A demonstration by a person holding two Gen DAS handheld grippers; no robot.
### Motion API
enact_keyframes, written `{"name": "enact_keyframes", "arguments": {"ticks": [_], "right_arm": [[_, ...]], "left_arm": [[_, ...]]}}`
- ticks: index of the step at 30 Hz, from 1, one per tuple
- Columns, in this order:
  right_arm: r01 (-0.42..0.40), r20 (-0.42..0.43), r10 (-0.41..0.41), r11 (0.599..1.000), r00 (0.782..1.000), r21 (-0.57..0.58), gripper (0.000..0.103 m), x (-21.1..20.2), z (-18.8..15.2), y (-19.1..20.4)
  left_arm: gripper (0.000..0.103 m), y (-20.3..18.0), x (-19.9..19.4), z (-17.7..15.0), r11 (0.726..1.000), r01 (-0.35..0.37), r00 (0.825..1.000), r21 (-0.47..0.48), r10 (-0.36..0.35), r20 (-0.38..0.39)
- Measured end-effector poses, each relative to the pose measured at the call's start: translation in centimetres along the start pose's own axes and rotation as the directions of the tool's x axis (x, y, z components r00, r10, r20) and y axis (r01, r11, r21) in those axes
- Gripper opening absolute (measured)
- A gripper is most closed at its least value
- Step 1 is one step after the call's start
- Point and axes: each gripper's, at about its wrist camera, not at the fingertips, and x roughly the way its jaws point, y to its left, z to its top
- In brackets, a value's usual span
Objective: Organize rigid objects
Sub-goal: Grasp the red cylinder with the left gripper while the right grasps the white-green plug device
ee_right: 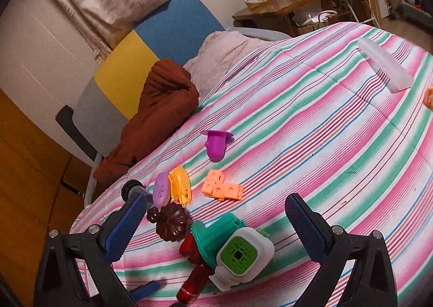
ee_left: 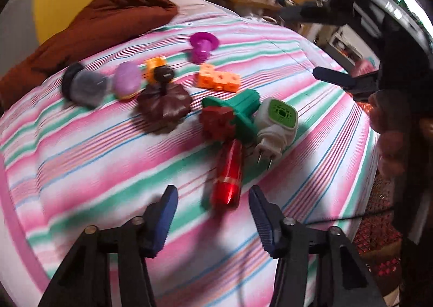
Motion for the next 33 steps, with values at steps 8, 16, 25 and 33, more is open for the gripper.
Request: {"name": "enact_keyframes", "arguments": {"ticks": [8, 16, 25, 33], "right_arm": [[0.019, -0.044, -0.019, 1.0, 0.999, -0.003, 0.103, 0.9, -0.2, -0.2], [0.066, -0.185, -0.063, 0.998, 0.981, 0.01, 0.103, 3.2, -0.9, -1.2], [0.146, -0.336, -0.143, 0.989, 0.931, -0.017, 0.081, 5.5, -2.7, -2.1], [0.142, -0.39, -0.165, 0.986, 0.906, -0.086, 0.064, 6.9, -3.8, -1.4]], "left_arm": [[0.029, -1.3, 4.1, 1.7, 0.994, -0.062, 0.998, 0.086, 0.064, -0.021], [0.025, 1.2, 1.7, -2.6, 0.991, -0.13, 0.987, 0.025, 0.127, 0.096], [0.025, 3.8, -1.8, -7.5, 0.98, -0.172, 0.973, -0.097, 0.184, 0.138], [0.025, 3.4, -2.0, -8.4, 0.972, -0.201, 0.962, -0.122, 0.22, 0.164]]}}
